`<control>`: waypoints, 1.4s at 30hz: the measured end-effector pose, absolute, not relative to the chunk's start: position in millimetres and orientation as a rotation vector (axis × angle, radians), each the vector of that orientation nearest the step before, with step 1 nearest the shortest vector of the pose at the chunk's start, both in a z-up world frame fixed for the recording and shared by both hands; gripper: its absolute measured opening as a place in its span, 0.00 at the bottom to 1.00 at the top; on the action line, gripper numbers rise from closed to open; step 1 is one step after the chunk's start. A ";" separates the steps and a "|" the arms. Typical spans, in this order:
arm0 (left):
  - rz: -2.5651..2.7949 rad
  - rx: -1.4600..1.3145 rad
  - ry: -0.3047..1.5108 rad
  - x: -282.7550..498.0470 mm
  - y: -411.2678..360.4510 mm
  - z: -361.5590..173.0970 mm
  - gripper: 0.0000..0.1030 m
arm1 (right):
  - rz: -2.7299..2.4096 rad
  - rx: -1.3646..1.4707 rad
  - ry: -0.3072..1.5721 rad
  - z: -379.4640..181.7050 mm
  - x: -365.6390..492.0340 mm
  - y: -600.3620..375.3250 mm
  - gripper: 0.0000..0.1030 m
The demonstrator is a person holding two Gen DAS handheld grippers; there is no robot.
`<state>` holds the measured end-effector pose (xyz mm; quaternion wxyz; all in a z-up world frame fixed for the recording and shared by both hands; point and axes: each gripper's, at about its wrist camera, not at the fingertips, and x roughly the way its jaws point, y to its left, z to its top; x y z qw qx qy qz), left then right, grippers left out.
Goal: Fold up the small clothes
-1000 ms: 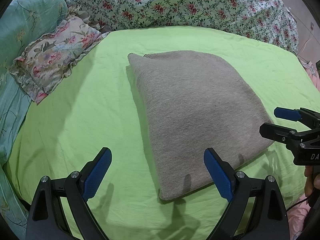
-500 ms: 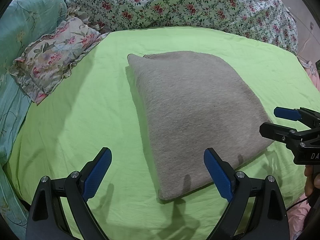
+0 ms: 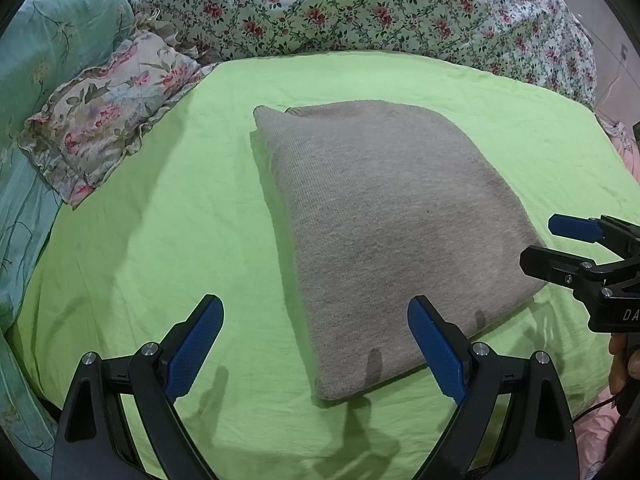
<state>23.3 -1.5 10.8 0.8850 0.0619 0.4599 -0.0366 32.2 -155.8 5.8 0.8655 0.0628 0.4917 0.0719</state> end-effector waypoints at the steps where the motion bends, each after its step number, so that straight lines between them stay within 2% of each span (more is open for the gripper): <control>1: -0.077 0.127 0.957 23.9 -1.2 10.9 0.91 | 0.151 0.132 1.029 6.2 32.3 -155.8 0.85; 42: -0.035 0.123 0.951 48.9 0.7 14.2 0.91 | 0.153 0.146 1.008 11.4 44.2 -155.6 0.85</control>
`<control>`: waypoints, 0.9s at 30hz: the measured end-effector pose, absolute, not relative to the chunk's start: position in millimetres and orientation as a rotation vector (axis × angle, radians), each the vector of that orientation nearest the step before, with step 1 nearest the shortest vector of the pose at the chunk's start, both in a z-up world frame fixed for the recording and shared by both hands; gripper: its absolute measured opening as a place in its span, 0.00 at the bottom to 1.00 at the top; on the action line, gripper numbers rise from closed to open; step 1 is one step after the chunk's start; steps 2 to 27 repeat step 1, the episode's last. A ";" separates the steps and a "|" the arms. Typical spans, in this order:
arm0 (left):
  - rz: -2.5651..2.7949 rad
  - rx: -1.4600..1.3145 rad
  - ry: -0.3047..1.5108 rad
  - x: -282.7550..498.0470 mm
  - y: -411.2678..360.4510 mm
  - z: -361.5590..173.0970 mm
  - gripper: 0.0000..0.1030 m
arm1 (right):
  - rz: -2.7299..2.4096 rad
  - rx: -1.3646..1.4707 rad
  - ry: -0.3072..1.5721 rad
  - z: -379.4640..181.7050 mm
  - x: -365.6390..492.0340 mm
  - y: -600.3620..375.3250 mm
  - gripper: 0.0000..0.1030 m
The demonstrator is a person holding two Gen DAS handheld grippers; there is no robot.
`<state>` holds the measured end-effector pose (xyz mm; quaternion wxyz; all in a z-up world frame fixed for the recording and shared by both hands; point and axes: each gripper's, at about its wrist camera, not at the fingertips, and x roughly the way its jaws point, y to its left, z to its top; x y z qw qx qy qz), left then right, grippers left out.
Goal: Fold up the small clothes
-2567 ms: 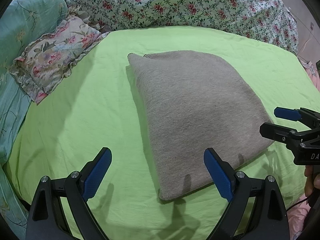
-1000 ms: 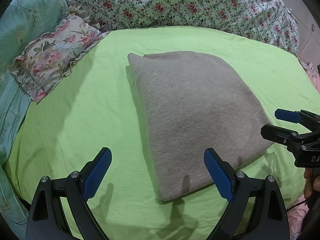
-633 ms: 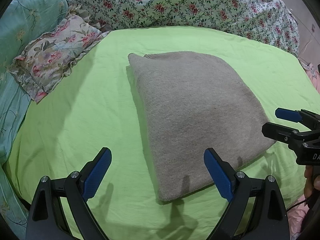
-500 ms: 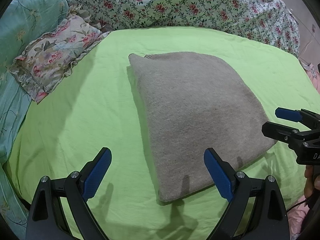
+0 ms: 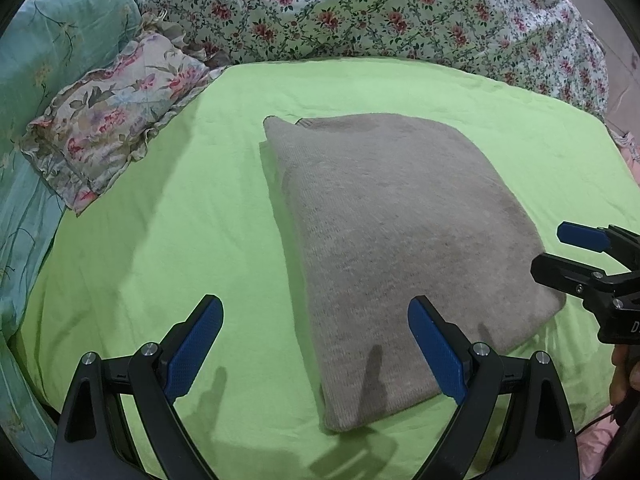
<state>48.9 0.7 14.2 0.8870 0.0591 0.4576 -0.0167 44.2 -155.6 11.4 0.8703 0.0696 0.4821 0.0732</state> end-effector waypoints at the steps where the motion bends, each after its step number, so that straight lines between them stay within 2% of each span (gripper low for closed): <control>1: -0.038 0.121 0.953 50.9 0.9 14.2 0.91 | 0.150 0.144 1.012 10.8 45.9 -156.6 0.85; 27: -0.038 0.121 0.953 50.9 0.9 14.2 0.91 | 0.150 0.144 1.012 10.8 45.9 -156.6 0.85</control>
